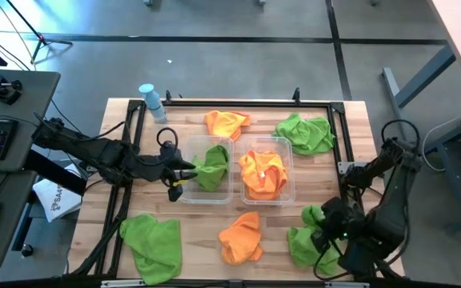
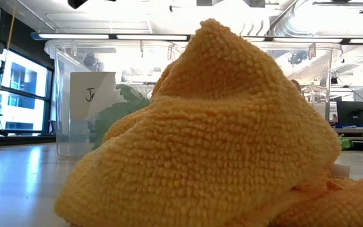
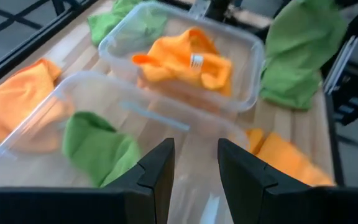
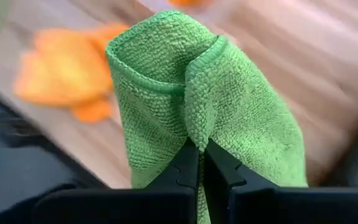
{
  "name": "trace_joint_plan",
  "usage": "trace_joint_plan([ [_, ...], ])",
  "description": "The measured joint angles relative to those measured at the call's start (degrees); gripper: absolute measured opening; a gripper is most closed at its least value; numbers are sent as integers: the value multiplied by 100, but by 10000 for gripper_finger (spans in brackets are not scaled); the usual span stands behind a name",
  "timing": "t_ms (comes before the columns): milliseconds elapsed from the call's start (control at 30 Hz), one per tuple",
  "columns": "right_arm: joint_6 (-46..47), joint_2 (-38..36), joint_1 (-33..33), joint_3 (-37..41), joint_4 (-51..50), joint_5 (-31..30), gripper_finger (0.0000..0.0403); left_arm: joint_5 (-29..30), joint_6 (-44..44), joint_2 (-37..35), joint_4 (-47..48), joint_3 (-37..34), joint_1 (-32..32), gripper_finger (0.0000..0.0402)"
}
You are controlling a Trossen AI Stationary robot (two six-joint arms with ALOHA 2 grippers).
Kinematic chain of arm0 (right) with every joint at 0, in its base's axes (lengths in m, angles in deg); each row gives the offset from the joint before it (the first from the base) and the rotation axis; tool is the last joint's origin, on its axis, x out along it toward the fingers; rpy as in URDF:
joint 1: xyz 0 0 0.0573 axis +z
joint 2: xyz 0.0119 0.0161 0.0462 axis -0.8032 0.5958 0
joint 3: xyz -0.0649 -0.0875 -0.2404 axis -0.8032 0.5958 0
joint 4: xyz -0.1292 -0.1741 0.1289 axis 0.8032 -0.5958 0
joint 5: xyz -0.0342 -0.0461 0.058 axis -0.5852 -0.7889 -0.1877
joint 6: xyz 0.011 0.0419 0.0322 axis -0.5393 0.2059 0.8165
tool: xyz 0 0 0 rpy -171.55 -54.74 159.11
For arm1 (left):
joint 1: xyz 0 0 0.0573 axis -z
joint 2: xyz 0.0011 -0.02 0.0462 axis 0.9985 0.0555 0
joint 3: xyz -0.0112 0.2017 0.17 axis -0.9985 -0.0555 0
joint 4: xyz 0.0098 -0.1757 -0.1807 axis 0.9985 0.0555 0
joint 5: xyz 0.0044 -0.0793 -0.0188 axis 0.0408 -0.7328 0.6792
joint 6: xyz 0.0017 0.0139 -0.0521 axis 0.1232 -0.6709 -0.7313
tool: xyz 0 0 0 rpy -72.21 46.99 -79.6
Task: Sort microfiber towel by color & place in baskets
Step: Put the green towel into the left transparent bin
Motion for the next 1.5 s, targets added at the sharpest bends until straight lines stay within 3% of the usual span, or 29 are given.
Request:
trace_joint_plan([
  [367,-1427,-22,-640,-1114,16,-2999,0,-156,-14,-169,1248,2,1,110],
  [500,-2362,-24,-1206,-1360,457,-3402,0,-158,66,-376,1580,2,1,110],
  [633,-4304,-24,-1858,-1520,1887,-3420,0,-157,390,-770,1695,2,1,110],
  [833,-7755,-24,-2895,-1560,4804,-2699,0,-154,774,-1389,1699,2,1,110],
  [967,-9178,69,-3600,-1560,6158,-1749,0,-152,878,-1750,1610,-202,1,110],
  [1133,-9870,456,-4389,-1560,6989,-368,0,-162,740,-2129,1381,-713,1,110],
  [1267,-9944,894,-4838,-1558,7074,387,0,-283,556,-2353,1232,-1063,1,110],
  [1500,-10223,1514,-5220,-1555,6506,719,0,-555,478,-2612,911,-1408,3,110],
])
